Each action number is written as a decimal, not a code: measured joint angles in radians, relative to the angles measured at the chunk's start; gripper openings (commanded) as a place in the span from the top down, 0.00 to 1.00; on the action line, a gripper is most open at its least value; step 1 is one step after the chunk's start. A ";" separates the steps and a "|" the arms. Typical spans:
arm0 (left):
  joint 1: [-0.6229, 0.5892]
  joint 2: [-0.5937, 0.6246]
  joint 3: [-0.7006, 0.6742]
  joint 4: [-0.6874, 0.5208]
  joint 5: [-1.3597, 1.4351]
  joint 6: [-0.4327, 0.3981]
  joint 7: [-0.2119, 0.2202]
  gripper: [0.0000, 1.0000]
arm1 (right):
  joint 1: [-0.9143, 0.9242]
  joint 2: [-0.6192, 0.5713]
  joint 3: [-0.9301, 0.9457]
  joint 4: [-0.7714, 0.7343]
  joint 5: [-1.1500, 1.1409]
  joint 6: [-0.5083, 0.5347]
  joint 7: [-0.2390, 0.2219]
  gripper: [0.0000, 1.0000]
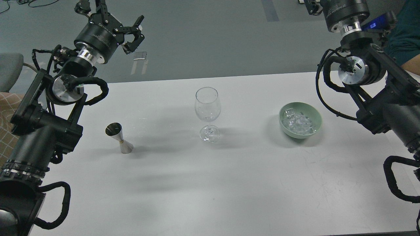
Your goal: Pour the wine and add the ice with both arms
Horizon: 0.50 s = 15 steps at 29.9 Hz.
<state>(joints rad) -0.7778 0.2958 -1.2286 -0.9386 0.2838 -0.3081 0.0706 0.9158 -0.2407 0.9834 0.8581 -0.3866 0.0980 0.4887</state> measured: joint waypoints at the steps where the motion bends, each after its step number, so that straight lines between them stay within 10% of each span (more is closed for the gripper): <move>1: 0.000 0.001 0.000 0.002 0.000 -0.004 0.000 0.02 | 0.000 0.000 0.000 0.000 0.000 0.000 0.000 0.00; 15: -0.005 0.002 -0.005 0.007 0.000 -0.015 -0.001 0.02 | 0.005 0.000 0.000 -0.002 0.000 -0.001 0.000 0.00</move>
<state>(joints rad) -0.7832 0.2977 -1.2333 -0.9312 0.2838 -0.3236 0.0699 0.9209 -0.2406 0.9832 0.8556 -0.3866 0.0969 0.4887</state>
